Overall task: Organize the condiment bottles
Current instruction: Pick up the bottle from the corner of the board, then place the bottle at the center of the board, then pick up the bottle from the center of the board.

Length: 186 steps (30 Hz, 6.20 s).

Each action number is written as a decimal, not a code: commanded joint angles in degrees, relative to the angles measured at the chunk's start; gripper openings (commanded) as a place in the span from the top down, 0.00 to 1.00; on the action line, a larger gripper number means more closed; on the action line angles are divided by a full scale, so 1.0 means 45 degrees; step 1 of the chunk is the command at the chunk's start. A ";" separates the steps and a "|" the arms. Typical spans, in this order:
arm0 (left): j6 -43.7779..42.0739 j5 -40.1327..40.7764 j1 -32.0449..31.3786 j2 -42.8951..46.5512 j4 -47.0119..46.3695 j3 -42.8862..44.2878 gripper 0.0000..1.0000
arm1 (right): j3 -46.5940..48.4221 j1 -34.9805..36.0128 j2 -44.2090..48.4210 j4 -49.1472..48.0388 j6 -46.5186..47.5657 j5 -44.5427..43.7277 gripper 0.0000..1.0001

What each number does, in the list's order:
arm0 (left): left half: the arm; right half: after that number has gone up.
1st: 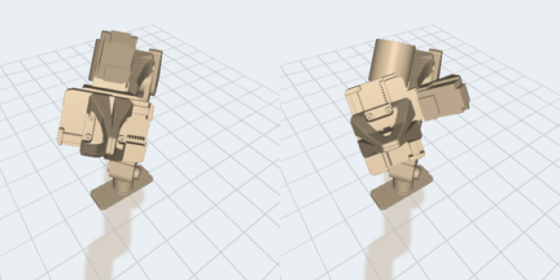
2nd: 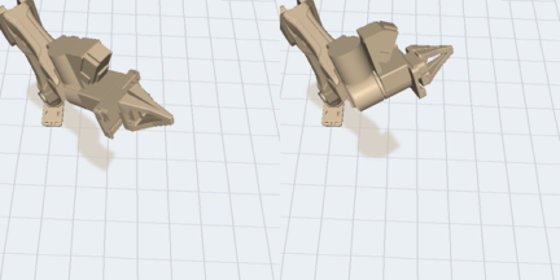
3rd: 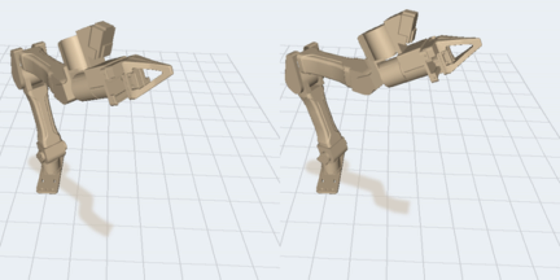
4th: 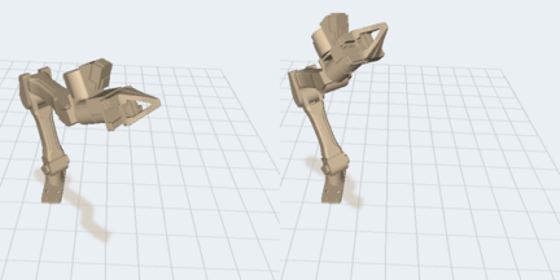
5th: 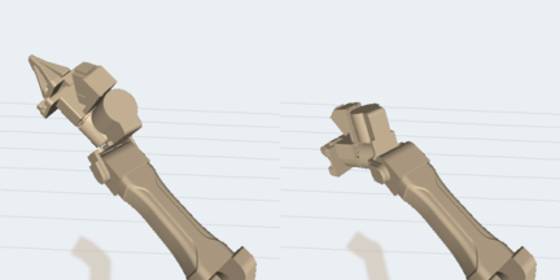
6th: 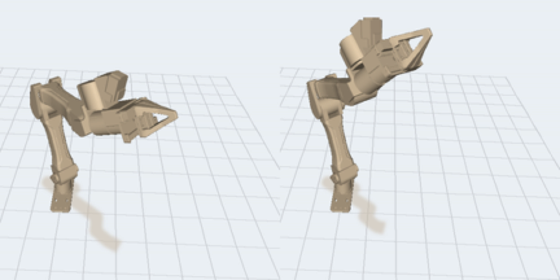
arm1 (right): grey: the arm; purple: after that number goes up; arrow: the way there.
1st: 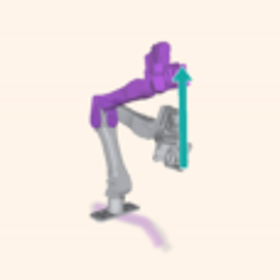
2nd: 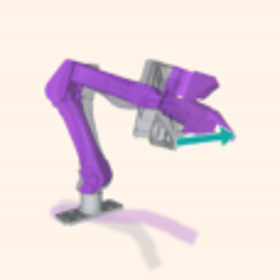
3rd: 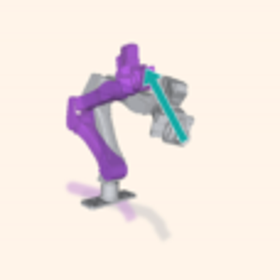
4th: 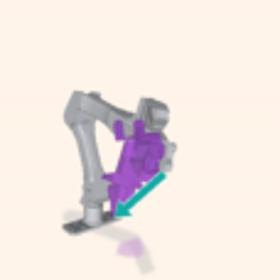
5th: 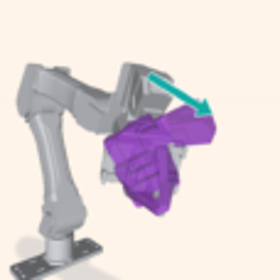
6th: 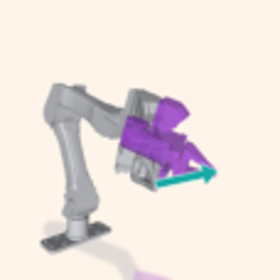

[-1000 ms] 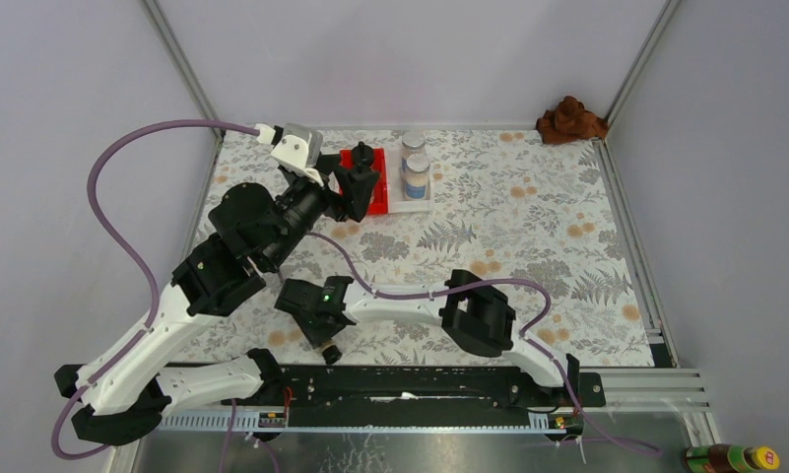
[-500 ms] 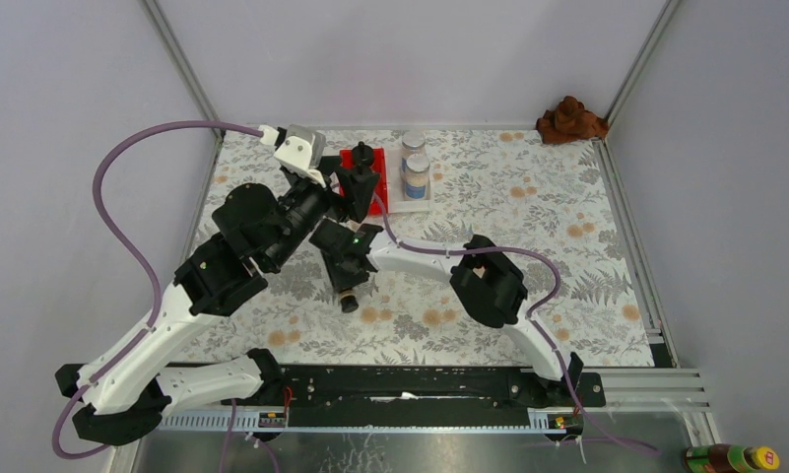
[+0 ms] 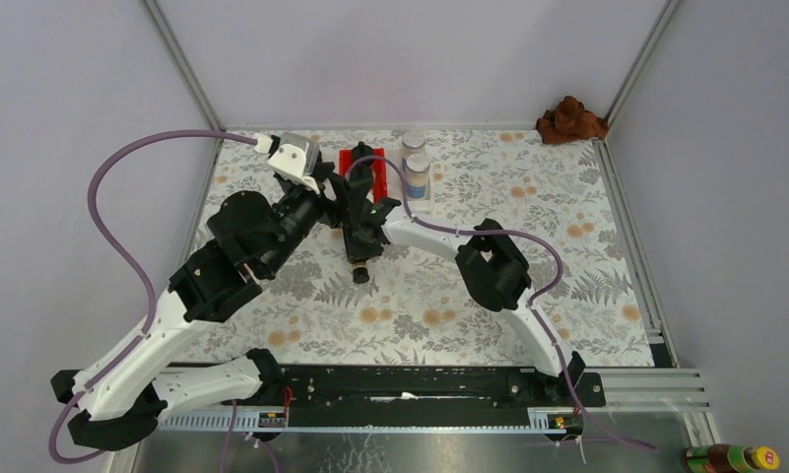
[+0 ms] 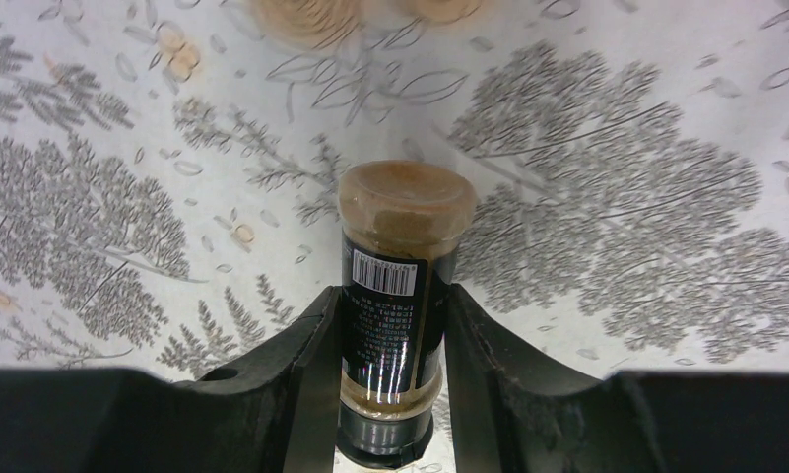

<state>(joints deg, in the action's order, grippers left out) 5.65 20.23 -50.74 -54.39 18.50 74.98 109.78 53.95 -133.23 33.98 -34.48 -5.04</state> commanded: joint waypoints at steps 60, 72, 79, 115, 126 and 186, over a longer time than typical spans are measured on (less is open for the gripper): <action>-0.0716 0.1079 -0.0089 -0.0859 0.2386 0.1691 0.16 | -0.3386 -0.0371 0.3309 -0.0648 1.0792 -0.1341 0.18; -0.0768 0.1048 -0.0085 -0.0912 0.2997 0.2154 0.15 | -0.2663 -0.0828 0.4682 -0.0045 0.9344 -0.1923 0.16; -0.0729 0.0354 -0.0081 -0.1259 0.3482 0.1870 0.14 | -0.2801 -0.2538 0.5405 0.0475 0.6581 -0.3627 0.16; -0.4149 0.0136 -0.1296 -0.9142 0.6561 0.0742 0.16 | -0.7055 -0.7458 0.8595 -0.1179 0.1826 -0.2846 0.15; -0.5670 -0.0177 -0.1535 -0.9586 0.5012 -0.0293 0.17 | -0.8312 -0.7546 0.9389 -0.2261 0.1839 -0.2481 0.14; -1.1105 -0.3393 -0.0509 -1.2732 0.3445 0.0626 0.39 | -1.0652 -0.8414 0.9983 -0.5052 0.1378 -0.1706 0.14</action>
<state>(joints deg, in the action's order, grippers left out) -43.29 7.64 -53.89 -110.69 32.36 76.51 62.37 16.71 -88.33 13.06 -27.51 -12.73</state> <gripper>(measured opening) 0.614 0.862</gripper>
